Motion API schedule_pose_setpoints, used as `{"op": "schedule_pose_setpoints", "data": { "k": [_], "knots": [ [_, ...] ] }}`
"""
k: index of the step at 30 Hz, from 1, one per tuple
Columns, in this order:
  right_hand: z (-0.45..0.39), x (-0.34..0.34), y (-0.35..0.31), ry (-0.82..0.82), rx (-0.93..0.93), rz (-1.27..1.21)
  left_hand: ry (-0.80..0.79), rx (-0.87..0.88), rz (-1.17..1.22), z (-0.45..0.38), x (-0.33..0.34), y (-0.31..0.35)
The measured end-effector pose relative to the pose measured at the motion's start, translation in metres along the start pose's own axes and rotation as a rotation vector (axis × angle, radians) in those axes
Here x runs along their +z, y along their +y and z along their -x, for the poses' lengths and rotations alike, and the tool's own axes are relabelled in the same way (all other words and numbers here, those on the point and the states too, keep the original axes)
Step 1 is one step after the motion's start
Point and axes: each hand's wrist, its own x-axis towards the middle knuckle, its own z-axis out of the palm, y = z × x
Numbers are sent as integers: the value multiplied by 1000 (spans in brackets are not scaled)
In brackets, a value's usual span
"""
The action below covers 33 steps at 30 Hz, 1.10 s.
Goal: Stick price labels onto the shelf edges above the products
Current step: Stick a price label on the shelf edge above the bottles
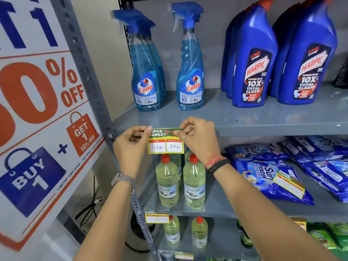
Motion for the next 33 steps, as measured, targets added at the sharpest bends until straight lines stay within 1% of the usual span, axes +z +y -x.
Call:
{"op": "schedule_pose_setpoints", "data": {
  "k": [1, 3, 4, 5, 6, 8, 10, 12, 15, 20, 26, 29, 33],
  "knots": [
    [1, 1, 0, 26, -53, 133, 17, 41, -85, 0, 0, 1],
    [3, 4, -3, 134, -190, 372, 58, 144, -276, -1, -2, 1],
    [3, 7, -4, 178, -236, 443, 63, 199, -335, -3, -3, 1],
    [2, 11, -7, 188, -249, 479, 43, 257, -364, -5, -2, -1],
    [-1, 16, -9, 163, -240, 492, -3, 315, -375, -8, -2, -4],
    [-8, 24, -11, 73, -204, 493, -128, 375, -361, -14, 1, -8],
    [-12, 27, -7, 39, -198, 464, -194, 381, -335, -19, 2, -11],
    [-14, 24, -1, 43, -186, 391, -207, 401, -321, -24, 1, -13],
    [-15, 17, 4, 12, -117, 262, -220, 418, -315, -27, 0, -13],
    [-19, 8, 4, -97, -108, 201, -257, 451, -330, -30, -1, -12],
    [-21, -5, 4, -219, -100, 179, -302, 487, -326, -33, -7, -14],
    [-22, -9, 4, -272, -109, 217, -301, 523, -320, -31, -8, -17],
    [-16, -7, 4, -267, -177, 278, -273, 542, -328, -22, -9, -18]
  ]
}}
